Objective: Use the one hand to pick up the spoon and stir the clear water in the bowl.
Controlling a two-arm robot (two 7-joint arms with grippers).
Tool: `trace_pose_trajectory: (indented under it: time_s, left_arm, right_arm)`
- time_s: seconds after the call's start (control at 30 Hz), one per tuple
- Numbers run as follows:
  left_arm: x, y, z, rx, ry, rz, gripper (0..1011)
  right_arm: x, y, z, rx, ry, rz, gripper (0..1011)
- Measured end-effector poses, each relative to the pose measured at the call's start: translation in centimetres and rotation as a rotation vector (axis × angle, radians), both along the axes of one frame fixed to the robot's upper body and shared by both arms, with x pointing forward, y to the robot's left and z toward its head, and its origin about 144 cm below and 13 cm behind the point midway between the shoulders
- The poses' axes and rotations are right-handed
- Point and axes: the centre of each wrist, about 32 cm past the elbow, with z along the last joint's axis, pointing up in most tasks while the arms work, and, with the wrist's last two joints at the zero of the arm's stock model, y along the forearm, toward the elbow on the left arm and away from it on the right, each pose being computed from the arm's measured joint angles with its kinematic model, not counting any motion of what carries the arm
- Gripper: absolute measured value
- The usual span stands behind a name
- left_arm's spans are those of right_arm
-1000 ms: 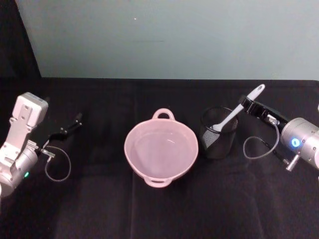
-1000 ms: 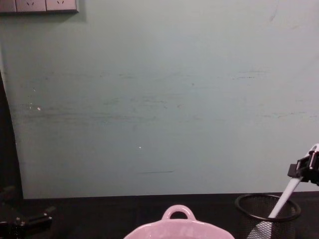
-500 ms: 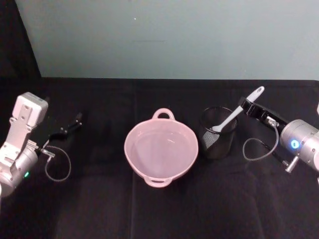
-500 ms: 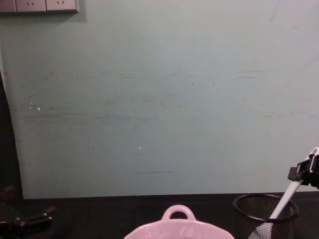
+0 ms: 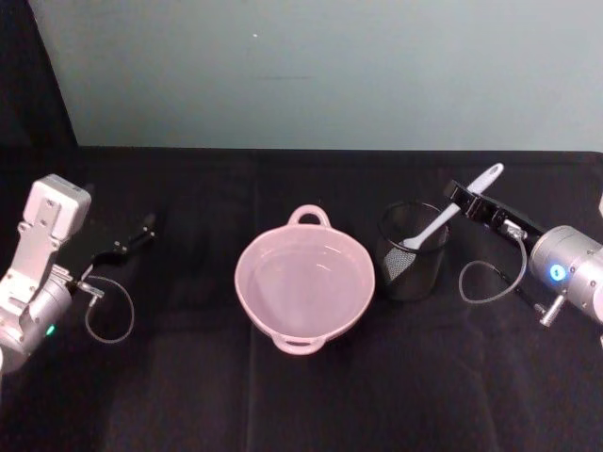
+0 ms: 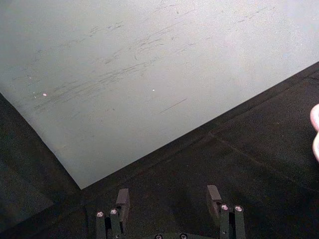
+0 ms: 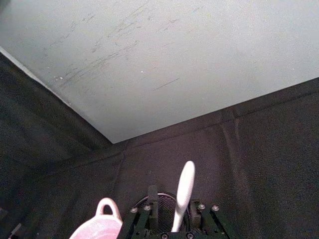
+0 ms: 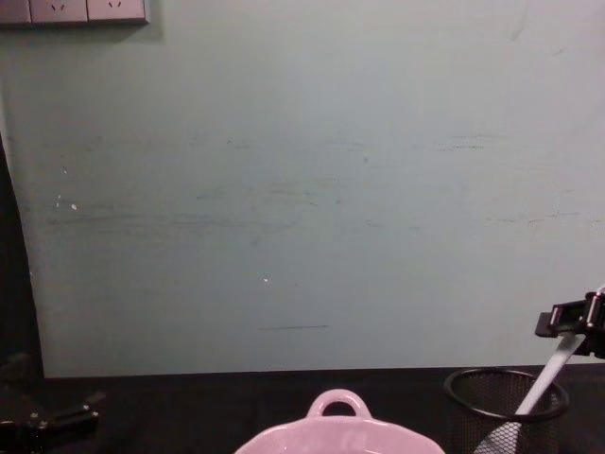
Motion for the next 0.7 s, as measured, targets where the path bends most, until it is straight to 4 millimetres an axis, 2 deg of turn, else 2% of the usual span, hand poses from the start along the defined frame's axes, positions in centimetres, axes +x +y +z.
trace_pose_trajectory:
  time_s: [0.03, 0.07, 0.1, 0.33, 0.5, 0.57, 0.6, 0.7]
  left_arm:
    - [0.0, 0.0, 0.0, 0.0, 0.0, 0.0, 1011]
    - [0.0, 0.0, 0.0, 0.0, 0.0, 0.0, 1011]
    - [0.0, 0.0, 0.0, 0.0, 0.0, 0.0, 1011]
    - [0.0, 0.0, 0.0, 0.0, 0.0, 0.0, 1011]
    - [0.0, 0.0, 0.0, 0.0, 0.0, 0.0, 1011]
    - [0.0, 0.0, 0.0, 0.0, 0.0, 0.0, 1011]
    - [0.0, 0.0, 0.0, 0.0, 0.0, 0.0, 1011]
    - [0.0, 0.0, 0.0, 0.0, 0.0, 0.0, 1011]
  right_arm:
    - [0.0, 0.0, 0.0, 0.0, 0.0, 0.0, 386]
    - [0.0, 0.0, 0.0, 0.0, 0.0, 0.0, 386]
    - [0.0, 0.0, 0.0, 0.0, 0.0, 0.0, 446]
    - [0.0, 0.0, 0.0, 0.0, 0.0, 0.0, 664]
    - [0.0, 0.0, 0.0, -0.005, -0.002, 0.001, 790]
    - [-0.3, 0.2, 0.1, -0.038, -0.019, 0.009, 890]
    - [-0.4, 0.3, 0.1, -0.049, -0.026, 0.012, 890]
    - [-1.2, 0.5, 0.3, -0.104, -0.058, 0.028, 983]
